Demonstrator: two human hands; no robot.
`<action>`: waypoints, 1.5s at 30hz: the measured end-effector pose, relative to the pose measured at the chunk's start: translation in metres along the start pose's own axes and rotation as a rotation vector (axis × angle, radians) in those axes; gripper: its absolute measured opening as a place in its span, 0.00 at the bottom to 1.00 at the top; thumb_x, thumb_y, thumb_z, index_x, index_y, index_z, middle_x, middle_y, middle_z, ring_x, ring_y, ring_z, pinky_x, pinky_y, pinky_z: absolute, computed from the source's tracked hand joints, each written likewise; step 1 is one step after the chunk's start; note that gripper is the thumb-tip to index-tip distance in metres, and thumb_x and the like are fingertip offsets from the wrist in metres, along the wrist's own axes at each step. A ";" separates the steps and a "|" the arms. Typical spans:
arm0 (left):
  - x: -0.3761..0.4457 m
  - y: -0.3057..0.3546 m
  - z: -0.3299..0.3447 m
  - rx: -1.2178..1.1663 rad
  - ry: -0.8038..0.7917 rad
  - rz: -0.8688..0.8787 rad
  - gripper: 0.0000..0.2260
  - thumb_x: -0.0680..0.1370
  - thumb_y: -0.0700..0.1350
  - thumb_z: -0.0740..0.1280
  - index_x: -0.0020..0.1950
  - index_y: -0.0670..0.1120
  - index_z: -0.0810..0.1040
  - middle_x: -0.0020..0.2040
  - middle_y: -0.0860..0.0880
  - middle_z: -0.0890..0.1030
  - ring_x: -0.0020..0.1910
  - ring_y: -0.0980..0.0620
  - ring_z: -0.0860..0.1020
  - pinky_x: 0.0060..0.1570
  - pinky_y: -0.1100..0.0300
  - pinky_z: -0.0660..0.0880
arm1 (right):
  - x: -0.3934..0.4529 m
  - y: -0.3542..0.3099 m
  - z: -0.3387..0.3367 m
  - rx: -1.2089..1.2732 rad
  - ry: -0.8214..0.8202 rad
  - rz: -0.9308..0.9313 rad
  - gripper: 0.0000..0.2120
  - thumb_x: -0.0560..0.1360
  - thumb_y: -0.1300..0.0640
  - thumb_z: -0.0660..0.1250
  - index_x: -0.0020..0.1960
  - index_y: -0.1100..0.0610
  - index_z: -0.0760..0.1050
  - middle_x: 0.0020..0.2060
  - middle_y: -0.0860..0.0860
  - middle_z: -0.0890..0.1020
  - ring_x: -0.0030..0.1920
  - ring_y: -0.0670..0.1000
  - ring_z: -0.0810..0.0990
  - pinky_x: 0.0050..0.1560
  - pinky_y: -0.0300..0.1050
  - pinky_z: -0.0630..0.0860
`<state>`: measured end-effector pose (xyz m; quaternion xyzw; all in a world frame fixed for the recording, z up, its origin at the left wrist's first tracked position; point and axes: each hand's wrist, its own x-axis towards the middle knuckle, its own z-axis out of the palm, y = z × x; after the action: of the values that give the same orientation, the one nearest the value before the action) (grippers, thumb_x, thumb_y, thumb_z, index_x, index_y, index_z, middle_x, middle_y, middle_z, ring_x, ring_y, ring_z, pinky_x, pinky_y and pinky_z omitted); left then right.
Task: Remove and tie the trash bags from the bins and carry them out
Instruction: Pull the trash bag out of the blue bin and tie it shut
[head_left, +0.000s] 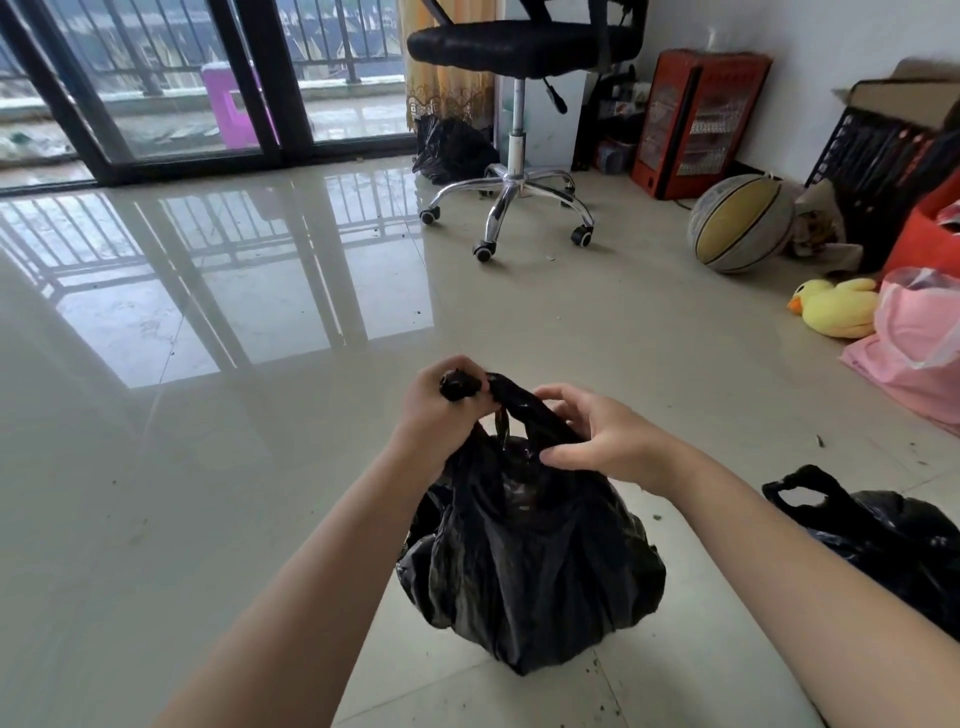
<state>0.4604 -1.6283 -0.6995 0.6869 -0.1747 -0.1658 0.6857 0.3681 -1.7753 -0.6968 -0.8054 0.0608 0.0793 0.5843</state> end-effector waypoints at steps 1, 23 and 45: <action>0.002 0.001 0.000 -0.064 0.000 0.030 0.20 0.69 0.24 0.63 0.27 0.46 0.70 0.32 0.48 0.76 0.37 0.49 0.75 0.40 0.61 0.75 | 0.000 -0.002 -0.001 0.013 0.021 -0.013 0.19 0.73 0.65 0.65 0.55 0.46 0.68 0.47 0.50 0.76 0.47 0.51 0.79 0.54 0.44 0.75; -0.002 -0.022 0.000 -0.767 -0.058 -0.138 0.34 0.81 0.52 0.46 0.20 0.46 0.76 0.41 0.49 0.82 0.43 0.53 0.81 0.47 0.56 0.72 | 0.021 -0.004 0.000 1.380 0.305 -0.114 0.19 0.80 0.52 0.52 0.33 0.59 0.66 0.28 0.57 0.82 0.35 0.57 0.83 0.39 0.54 0.81; -0.027 -0.096 -0.070 0.721 0.049 -0.031 0.24 0.79 0.43 0.58 0.24 0.47 0.56 0.23 0.51 0.58 0.25 0.52 0.57 0.27 0.58 0.55 | -0.006 0.105 -0.054 0.494 0.887 0.270 0.22 0.79 0.46 0.51 0.28 0.53 0.55 0.11 0.45 0.58 0.13 0.45 0.55 0.20 0.30 0.59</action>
<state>0.4706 -1.5540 -0.7953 0.8909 -0.1953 -0.0874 0.4007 0.3450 -1.8590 -0.7774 -0.5849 0.4224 -0.2115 0.6593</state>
